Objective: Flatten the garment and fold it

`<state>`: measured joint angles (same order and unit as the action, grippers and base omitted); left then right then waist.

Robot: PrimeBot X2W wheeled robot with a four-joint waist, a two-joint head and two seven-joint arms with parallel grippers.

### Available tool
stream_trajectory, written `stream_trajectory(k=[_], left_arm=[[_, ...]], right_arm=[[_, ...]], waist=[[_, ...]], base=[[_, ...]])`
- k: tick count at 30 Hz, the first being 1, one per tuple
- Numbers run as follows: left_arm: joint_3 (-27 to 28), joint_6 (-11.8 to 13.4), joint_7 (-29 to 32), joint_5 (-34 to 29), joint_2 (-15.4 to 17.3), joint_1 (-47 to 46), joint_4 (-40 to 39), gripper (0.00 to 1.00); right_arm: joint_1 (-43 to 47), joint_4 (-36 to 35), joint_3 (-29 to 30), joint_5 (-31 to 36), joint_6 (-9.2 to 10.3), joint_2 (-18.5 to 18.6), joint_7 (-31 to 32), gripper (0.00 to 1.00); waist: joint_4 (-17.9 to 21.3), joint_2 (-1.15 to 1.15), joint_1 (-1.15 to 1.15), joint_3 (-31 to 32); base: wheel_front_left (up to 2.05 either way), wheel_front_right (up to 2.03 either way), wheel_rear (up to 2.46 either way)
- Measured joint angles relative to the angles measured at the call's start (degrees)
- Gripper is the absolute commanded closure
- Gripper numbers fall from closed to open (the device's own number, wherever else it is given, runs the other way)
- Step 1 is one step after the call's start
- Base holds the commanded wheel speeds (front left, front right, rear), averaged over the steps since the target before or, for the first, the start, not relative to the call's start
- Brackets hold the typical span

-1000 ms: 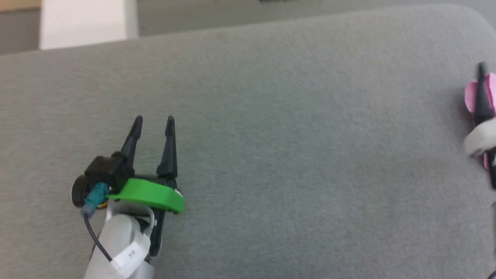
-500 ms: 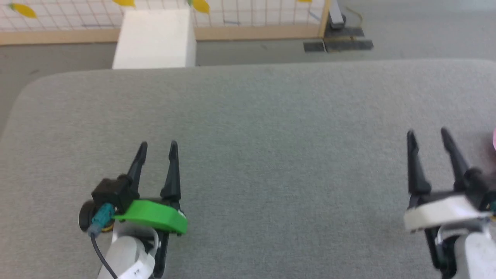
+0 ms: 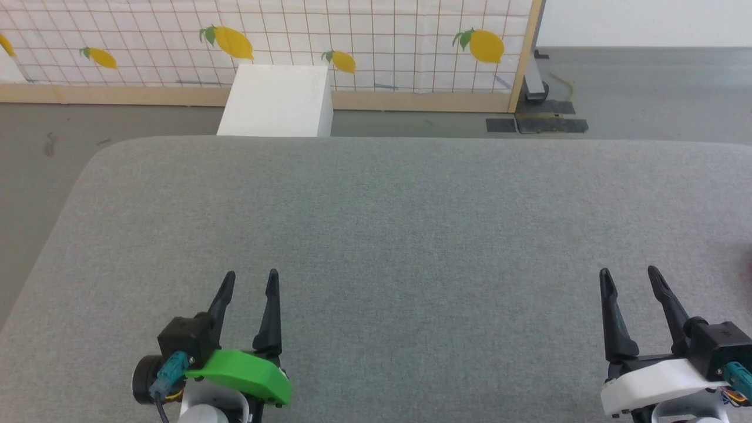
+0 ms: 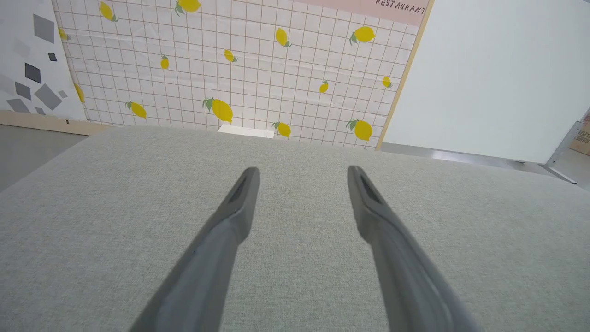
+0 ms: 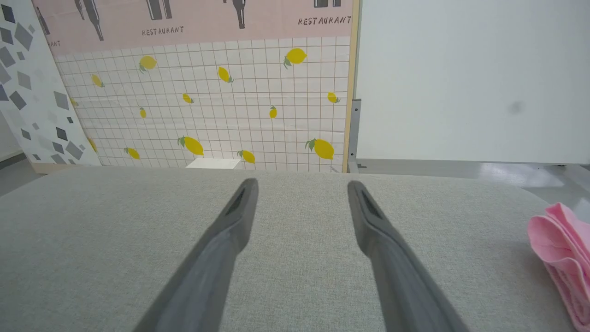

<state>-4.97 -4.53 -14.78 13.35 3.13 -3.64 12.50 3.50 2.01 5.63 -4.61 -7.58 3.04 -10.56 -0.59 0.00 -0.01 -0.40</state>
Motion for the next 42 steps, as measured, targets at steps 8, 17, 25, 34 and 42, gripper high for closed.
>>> stream_trajectory(k=[8,17,25,34,42], left_arm=[[-0.7,0.6,0.0,0.7,0.0,0.3,0.3,0.0],[-1.1,0.6,0.1,1.9,0.0,0.3,0.6,1.0],[-1.2,0.6,0.1,1.9,0.0,0.3,0.6,1.0],[-1.1,0.6,0.7,1.8,0.0,0.3,0.2,1.0],[-0.8,0.6,1.6,1.2,0.0,0.3,-0.5,1.0]], right_arm=[[0.0,0.3,-0.2,-0.5,0.0,0.0,0.6,0.0],[0.0,0.5,-0.2,-0.5,-0.01,0.0,0.6,1.0],[0.0,0.5,-0.2,-0.5,-0.01,0.0,0.6,1.0],[0.0,0.5,-0.3,-0.5,-0.01,0.0,1.0,1.0],[0.0,0.4,-0.6,-0.3,-0.01,0.0,1.5,1.0]], waist=[[-0.5,0.0,0.0,0.8],[-0.6,0.0,0.0,0.8],[-0.6,0.0,0.0,0.8],[-0.5,0.0,0.0,0.8],[-0.4,0.0,0.0,0.7]], base=[[0.0,0.0,0.0],[0.0,0.0,0.0],[0.0,0.0,0.0],[0.0,0.0,0.0],[0.0,0.0,0.0]])
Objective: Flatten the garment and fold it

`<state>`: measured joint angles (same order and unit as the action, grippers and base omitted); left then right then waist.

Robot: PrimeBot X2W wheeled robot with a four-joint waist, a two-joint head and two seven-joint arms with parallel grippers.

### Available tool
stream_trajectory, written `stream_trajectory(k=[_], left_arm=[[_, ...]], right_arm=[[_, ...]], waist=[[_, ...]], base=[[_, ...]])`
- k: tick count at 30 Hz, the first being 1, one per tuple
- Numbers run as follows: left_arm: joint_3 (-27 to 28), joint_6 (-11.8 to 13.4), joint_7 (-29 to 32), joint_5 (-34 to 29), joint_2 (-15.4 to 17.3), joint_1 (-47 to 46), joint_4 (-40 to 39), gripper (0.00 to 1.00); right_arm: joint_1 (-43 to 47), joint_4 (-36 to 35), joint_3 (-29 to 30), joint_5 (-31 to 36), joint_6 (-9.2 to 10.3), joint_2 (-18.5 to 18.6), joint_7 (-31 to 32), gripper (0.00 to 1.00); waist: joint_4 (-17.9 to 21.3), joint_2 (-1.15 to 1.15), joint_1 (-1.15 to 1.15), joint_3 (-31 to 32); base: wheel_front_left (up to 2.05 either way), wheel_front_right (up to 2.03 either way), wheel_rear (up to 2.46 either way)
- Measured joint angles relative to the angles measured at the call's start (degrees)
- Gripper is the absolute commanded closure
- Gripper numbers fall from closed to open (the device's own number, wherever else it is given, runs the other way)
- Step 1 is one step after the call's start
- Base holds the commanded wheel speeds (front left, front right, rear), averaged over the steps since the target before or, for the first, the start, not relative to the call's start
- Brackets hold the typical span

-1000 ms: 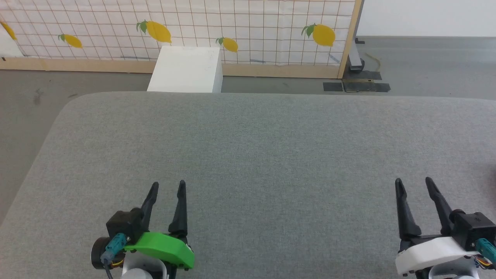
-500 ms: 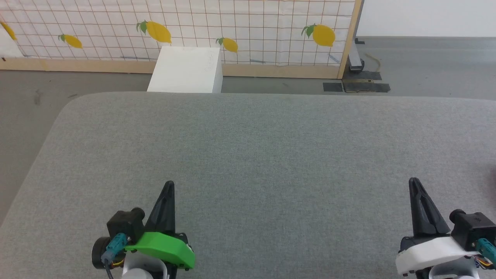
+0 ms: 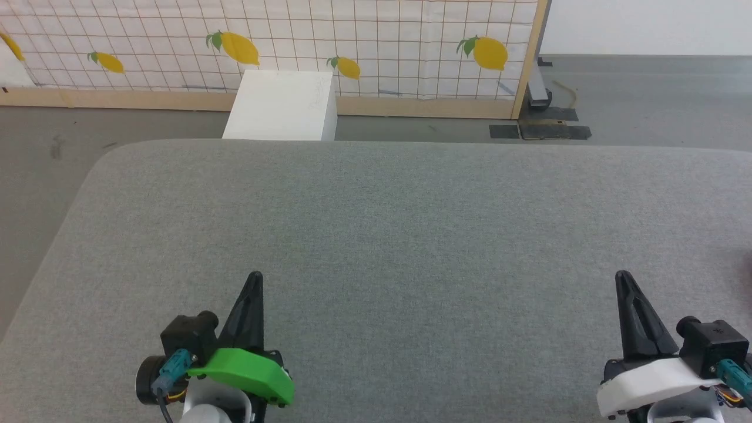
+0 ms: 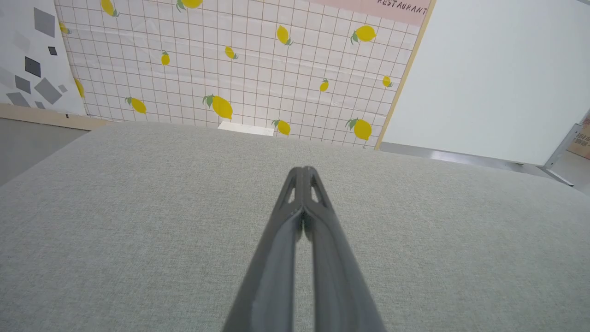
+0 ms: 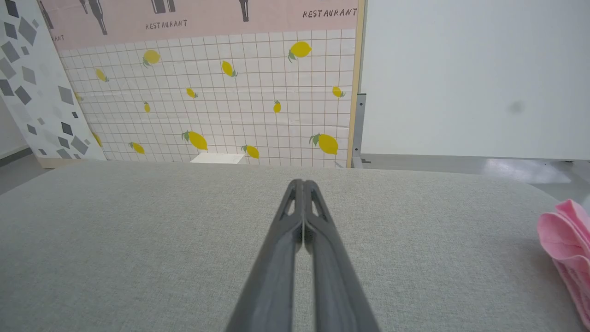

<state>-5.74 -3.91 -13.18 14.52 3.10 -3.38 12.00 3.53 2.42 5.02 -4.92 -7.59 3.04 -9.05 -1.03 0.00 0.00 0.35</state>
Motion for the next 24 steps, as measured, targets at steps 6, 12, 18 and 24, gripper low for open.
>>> stream_trajectory(k=[6,12,18,24], left_arm=[[0.4,0.4,0.6,-1.4,0.0,0.0,-0.7,1.0],[0.8,0.5,1.6,-2.0,0.0,0.0,-1.4,1.0],[1.1,0.5,2.3,-2.6,0.0,0.0,-2.0,1.0],[1.3,0.9,3.0,-3.0,0.0,0.1,-2.7,1.0]], right_arm=[[0.0,-0.1,-0.3,0.4,0.0,0.0,0.5,1.0],[0.0,-0.2,-0.6,0.6,0.0,0.0,1.0,1.0],[-0.1,-0.3,-0.9,0.9,0.01,0.0,1.5,1.0],[-0.2,-0.4,-1.1,1.0,0.01,0.0,2.1,1.0]], waist=[[0.1,0.0,0.0,0.0],[0.1,0.0,0.0,0.0],[0.2,0.0,0.0,-0.1],[0.2,0.0,0.0,-0.1]], base=[[0.0,0.0,0.0],[0.0,0.0,0.0],[0.0,0.0,0.0],[0.0,0.0,0.0]])
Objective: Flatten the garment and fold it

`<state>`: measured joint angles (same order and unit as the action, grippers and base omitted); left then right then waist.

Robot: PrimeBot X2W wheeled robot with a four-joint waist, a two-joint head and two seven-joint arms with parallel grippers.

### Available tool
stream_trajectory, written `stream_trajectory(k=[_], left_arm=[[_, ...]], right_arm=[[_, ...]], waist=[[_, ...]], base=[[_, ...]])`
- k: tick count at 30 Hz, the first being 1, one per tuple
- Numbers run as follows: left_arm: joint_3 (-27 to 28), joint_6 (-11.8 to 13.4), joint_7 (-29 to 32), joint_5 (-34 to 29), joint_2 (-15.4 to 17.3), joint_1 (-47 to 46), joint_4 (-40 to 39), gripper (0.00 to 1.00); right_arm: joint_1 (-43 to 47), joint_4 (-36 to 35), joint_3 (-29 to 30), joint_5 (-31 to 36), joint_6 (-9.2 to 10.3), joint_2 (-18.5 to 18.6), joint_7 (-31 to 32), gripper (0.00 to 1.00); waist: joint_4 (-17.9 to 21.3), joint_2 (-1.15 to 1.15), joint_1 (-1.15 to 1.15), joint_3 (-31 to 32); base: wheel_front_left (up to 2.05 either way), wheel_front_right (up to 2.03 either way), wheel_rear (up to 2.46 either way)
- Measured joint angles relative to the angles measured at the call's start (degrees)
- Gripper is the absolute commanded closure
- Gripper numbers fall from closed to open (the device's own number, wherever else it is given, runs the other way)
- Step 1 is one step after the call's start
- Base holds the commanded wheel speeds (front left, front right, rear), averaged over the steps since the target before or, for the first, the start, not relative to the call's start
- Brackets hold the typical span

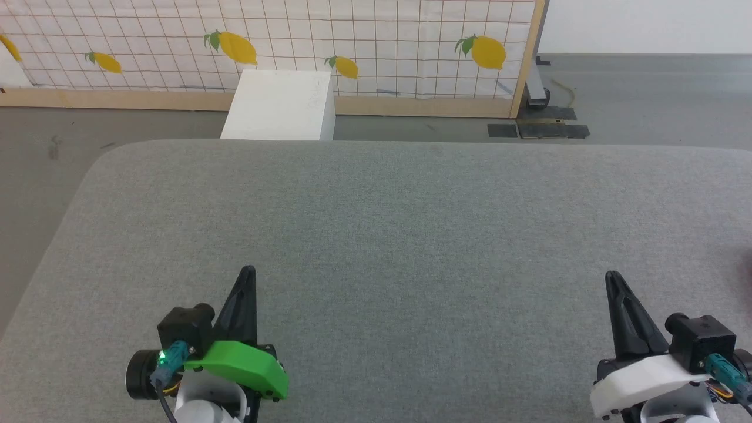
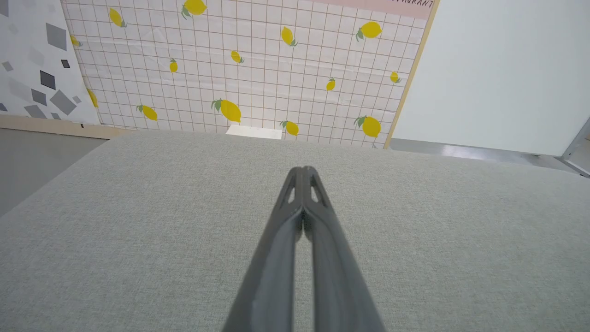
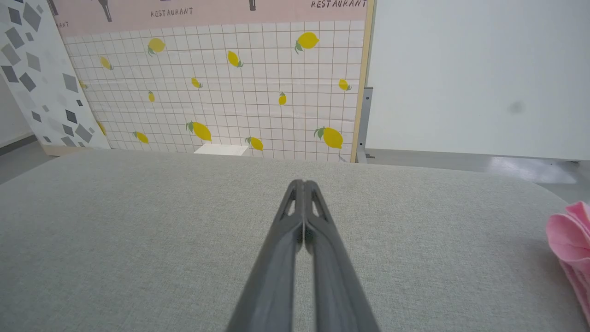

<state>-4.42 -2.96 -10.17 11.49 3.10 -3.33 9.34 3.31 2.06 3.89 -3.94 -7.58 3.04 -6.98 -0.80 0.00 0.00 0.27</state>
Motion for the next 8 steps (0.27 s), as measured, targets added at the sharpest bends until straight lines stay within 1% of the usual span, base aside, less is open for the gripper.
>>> stream_trajectory(k=[8], left_arm=[[0.3,0.1,0.8,-1.5,0.0,0.1,-0.8,1.0]], right_arm=[[-0.1,-0.2,-0.3,0.4,0.0,0.0,0.5,1.0]], waist=[[0.1,0.0,0.0,0.0]], base=[[0.0,0.0,0.0]])
